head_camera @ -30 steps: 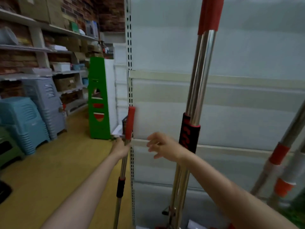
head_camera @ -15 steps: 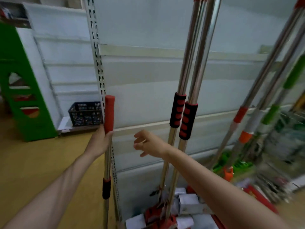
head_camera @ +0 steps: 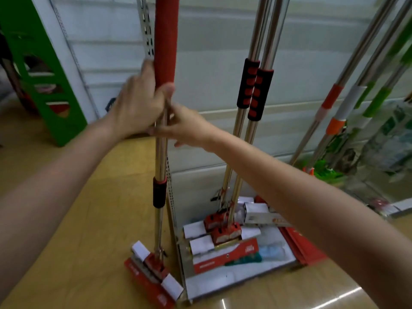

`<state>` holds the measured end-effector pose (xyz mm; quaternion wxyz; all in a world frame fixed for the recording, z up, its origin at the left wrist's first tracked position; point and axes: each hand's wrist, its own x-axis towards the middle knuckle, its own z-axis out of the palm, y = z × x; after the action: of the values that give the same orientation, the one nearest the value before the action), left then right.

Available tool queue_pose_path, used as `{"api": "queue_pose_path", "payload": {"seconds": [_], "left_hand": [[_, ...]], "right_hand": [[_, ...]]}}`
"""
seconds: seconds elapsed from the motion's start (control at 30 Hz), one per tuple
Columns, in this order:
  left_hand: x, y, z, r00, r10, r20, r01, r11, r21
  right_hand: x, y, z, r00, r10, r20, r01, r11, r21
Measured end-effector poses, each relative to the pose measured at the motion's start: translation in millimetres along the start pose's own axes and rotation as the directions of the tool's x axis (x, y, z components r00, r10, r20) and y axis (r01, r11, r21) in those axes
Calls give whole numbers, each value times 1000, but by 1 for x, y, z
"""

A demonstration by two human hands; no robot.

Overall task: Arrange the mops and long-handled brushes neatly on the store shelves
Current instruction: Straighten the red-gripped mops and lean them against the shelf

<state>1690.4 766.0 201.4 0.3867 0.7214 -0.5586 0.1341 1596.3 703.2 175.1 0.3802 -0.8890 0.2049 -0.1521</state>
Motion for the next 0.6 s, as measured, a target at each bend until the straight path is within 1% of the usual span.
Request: {"api": "queue_pose_path", "payload": {"seconds": [0.1, 0.17, 0.3, 0.4, 0.5, 0.6], "left_hand": [[13, 24, -18, 988, 123, -92, -126, 992, -26], [17, 40, -24, 976, 158, -151, -166, 985, -38], [21, 74, -25, 957, 185, -224, -217, 968, -127], [29, 93, -18, 941, 200, -274, -261, 943, -207], [40, 112, -10, 937, 184, -297, -277, 909, -310], [51, 140, -2, 935, 189, -301, -298, 878, -374]], "right_hand": [[-12, -21, -16, 988, -79, -134, 77, 997, -22], [-22, -29, -29, 976, -96, -194, 94, 995, -17], [-45, -30, -56, 966, -102, -235, 107, 994, 9], [-63, -27, -74, 950, -80, -302, 89, 996, 17], [-78, -26, -92, 936, -75, -344, 75, 997, -15], [-98, -28, -117, 911, -44, -411, 31, 999, -37]]}}
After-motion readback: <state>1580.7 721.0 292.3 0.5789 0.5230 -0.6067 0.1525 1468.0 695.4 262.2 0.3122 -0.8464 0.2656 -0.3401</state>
